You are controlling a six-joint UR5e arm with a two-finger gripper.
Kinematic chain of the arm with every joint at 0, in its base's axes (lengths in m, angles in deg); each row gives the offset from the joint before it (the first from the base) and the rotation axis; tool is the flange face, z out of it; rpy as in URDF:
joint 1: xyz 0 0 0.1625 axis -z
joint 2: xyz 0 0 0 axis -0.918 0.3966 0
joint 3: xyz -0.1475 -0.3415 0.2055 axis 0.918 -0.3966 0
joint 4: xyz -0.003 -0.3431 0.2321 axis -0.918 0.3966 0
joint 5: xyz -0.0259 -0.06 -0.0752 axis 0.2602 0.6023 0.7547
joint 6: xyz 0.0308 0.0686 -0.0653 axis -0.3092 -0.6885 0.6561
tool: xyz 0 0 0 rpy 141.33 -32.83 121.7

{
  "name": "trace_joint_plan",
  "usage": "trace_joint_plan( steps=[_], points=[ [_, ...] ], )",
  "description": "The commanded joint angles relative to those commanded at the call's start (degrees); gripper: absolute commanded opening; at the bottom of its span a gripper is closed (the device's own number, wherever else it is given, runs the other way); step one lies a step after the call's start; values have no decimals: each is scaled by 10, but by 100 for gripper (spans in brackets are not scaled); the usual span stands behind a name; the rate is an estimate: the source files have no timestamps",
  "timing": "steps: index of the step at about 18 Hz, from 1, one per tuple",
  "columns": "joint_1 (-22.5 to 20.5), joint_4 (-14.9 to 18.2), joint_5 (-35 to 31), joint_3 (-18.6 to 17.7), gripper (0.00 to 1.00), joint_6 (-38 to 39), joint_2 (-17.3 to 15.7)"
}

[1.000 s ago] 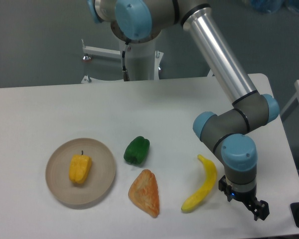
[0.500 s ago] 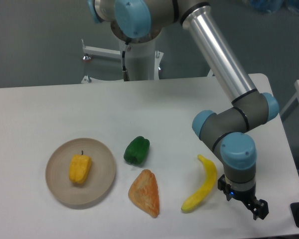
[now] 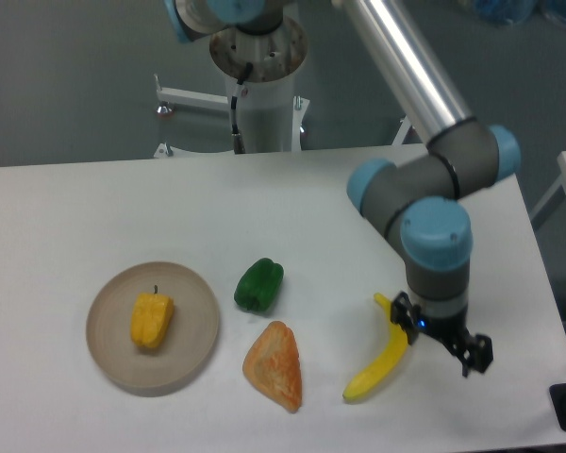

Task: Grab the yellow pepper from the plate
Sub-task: 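Move the open gripper over the yellow pepper on the plate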

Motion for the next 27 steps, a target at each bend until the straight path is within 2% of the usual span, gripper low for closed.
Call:
trace_joint_plan(
  steps=[5,9,13,17,20,24,27],
  points=[
    [24,25,79,-66,100,142,-63],
    [68,30,139,-119,100,231,-91],
    [116,28,183,-133,100,290,-94],
    [168,18,178,-179,100,343,-95],
    [200,-3,177,-194,100,362,-92],
    [214,-21,178,-219,100,366,-95],
    [225,-38,171,-223,100,371,-90]
  ],
)
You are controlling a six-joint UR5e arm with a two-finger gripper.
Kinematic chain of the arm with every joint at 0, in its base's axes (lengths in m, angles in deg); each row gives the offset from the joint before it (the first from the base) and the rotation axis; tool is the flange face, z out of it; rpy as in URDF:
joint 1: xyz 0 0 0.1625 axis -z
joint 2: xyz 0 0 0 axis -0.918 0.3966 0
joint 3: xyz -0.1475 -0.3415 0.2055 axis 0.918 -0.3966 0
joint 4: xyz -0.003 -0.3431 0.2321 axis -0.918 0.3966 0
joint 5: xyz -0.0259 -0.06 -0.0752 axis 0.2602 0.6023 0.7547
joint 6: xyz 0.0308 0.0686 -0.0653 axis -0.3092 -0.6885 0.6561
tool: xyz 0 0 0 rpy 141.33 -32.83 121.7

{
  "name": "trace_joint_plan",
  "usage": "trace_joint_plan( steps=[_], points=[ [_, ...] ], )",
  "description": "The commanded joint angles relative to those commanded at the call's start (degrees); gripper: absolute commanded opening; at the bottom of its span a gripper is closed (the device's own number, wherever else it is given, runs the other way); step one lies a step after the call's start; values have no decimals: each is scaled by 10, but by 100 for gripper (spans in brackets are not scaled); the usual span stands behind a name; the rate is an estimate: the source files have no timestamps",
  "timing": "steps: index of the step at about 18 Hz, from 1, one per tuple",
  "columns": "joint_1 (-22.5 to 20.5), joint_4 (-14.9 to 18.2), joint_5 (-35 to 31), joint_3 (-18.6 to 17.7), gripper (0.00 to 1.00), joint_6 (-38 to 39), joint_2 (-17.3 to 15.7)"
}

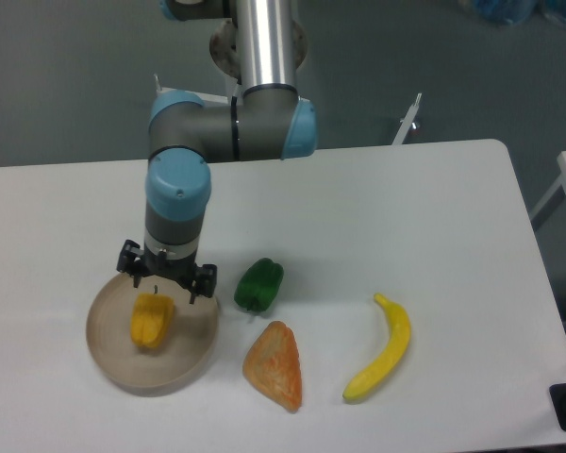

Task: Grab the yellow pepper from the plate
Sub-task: 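Move the open gripper over the yellow pepper on the plate, then lower the gripper onto the yellow pepper and close the fingers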

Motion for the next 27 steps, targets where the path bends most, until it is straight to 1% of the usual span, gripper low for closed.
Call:
trace_joint_plan(
  steps=[1,2,3,8,12,19,20,23,27],
  points=[
    [1,-3,-8,-4,100,1,-1],
    [4,-12,-13,-5,100,2,-2],
    [13,-16,-14,-9,100,2,-2],
    [16,-52,-26,-17,100,2,10],
    [18,-67,-26,-18,100,1,18],
    [19,-70,-35,-17,100,1,20],
    [19,-70,-38,-17,95,1,21],
    [19,-72,-38,-17,89,0,23],
    [19,-71,-38,-17,89,0,22]
  ],
)
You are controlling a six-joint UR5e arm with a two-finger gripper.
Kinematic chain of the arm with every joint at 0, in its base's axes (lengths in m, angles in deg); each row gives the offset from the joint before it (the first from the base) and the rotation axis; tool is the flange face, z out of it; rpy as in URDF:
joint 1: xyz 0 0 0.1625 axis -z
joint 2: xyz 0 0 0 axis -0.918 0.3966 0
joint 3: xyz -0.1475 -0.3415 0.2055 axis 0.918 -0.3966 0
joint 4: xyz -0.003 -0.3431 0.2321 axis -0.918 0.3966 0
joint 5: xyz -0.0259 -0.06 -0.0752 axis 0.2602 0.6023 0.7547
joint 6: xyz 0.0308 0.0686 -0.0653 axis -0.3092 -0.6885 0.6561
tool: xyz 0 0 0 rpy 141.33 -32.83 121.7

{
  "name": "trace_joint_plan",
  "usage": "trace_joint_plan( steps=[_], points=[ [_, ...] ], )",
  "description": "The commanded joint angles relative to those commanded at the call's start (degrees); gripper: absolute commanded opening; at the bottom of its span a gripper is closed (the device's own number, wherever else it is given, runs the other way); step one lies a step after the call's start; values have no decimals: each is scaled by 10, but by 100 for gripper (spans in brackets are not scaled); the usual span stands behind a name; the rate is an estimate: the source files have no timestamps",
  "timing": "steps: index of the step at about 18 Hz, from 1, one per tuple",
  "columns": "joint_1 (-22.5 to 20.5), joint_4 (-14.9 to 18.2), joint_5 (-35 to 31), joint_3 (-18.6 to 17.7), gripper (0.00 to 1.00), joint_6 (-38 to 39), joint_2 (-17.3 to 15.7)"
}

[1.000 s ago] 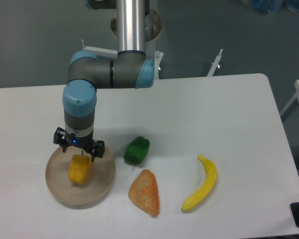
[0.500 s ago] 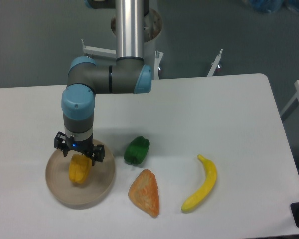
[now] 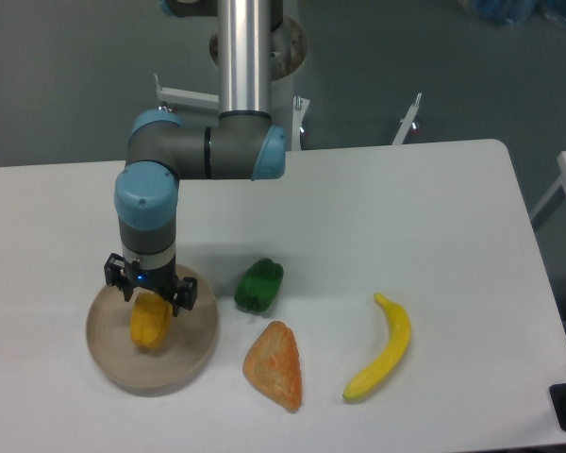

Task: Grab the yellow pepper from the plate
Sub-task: 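Lower the gripper onto the yellow pepper and close the fingers, then lift the yellow pepper off the plate toward the green pepper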

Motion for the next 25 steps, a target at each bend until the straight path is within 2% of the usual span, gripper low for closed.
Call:
trace_joint_plan(
  steps=[2,3,6,12,18,21,25],
  points=[
    [0,-1,-1,-1,88,-1,0],
    [0,-1,-1,-2,85,-1,1],
    [0,0,0,0,70,-7,3],
    [0,0,0,1,49,-8,2],
    [-1,2,1,9,45,-8,-4],
    [-7,6,0,24,45,-12,-20],
    [-65,11,0,23,45,-67,-59]
  ],
)
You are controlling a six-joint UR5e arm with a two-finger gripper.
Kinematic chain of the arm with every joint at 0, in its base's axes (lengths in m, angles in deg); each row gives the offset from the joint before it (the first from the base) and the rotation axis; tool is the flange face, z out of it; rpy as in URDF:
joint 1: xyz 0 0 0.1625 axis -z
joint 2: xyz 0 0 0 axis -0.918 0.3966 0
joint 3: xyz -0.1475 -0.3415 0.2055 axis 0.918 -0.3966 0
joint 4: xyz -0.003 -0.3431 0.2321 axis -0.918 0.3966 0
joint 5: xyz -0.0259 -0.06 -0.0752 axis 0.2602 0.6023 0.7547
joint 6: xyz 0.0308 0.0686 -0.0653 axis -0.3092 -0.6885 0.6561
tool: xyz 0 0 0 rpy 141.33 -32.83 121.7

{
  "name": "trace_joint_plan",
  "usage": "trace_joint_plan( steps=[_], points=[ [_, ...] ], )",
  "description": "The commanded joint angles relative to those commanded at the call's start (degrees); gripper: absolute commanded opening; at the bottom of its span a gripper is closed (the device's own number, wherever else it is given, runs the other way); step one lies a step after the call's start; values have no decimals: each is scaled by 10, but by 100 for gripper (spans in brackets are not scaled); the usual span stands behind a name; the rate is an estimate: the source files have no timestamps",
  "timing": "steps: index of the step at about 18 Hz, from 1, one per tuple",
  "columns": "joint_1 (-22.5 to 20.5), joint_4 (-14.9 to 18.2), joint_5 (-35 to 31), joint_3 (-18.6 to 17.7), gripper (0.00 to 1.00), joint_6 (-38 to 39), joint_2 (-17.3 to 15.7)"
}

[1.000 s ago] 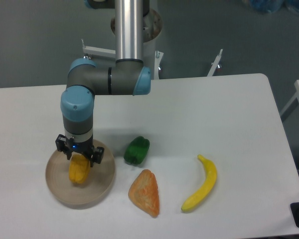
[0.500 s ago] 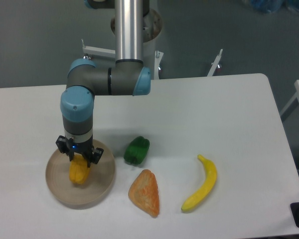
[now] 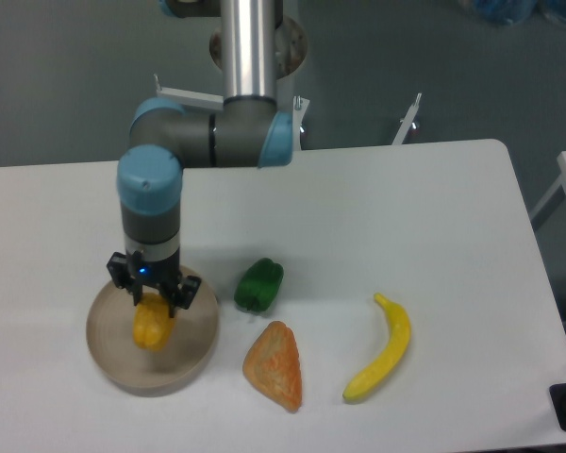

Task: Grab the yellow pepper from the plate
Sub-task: 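Lift the yellow pepper off the plate toward the green pepper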

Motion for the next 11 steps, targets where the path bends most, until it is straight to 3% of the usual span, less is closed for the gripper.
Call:
trace_joint_plan(
  steps=[6,11],
  points=[
    [-92,23,-1,-9,45,-153,-30],
    [-161,24,-1,-3,45,-259,-32]
  ],
)
